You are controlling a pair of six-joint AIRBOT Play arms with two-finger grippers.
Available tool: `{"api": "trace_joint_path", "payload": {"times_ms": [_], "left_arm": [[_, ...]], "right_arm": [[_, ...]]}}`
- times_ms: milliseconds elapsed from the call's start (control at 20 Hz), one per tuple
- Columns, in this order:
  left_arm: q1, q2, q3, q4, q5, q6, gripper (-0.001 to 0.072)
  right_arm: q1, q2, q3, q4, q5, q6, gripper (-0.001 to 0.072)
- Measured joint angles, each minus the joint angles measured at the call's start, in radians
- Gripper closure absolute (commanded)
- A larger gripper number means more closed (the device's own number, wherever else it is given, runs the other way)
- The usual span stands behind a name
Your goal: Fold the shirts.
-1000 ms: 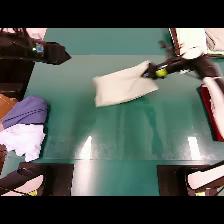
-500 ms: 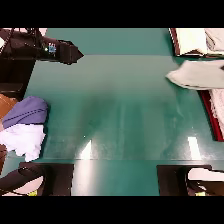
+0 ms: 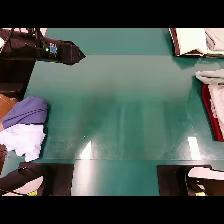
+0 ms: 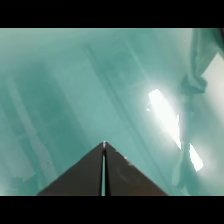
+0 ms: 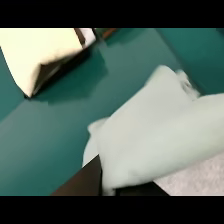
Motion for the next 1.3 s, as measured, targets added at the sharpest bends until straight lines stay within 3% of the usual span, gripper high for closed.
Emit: {"api": "trace_joint_path", "payload": {"times_ms": [400,600,800,850,1000,1050,1300], "left_arm": [[0.0,0.0,0.0,-0.006,-0.042,0.0,0.0678],[0.0,0.0,0.0,-0.006,-0.066,0.0,0.0678],[0.0,0.0,0.0,-0.006,-0.081,0.004,0.0677],[0.0,0.0,0.0,-0.006,-0.082,0.005,0.0678],[0.0,0.0,0.0,-0.006,-0.087,0.008,0.0678],[0.0,0.0,0.0,-0.006,-0.087,0.009,0.0678],[0.0,0.0,0.0,-0.006,-0.088,0.027,0.0677]], "right_arm": [[-0.043,0.011,0.159,-0.008,0.129,-0.001,0.0693],[-0.096,0.07,0.08,-0.015,0.213,-0.002,0.0693],[-0.16,0.157,-0.074,-0.137,0.286,-0.006,0.0688],[-0.175,0.179,-0.119,-0.173,0.296,-0.007,0.0633],[-0.225,0.238,-0.262,-0.261,0.318,-0.009,0.0169],[-0.241,0.251,-0.3,-0.277,0.322,-0.009,0.0062],[-0.282,0.303,-0.397,-0.278,0.332,-0.009,0.0056]]}}
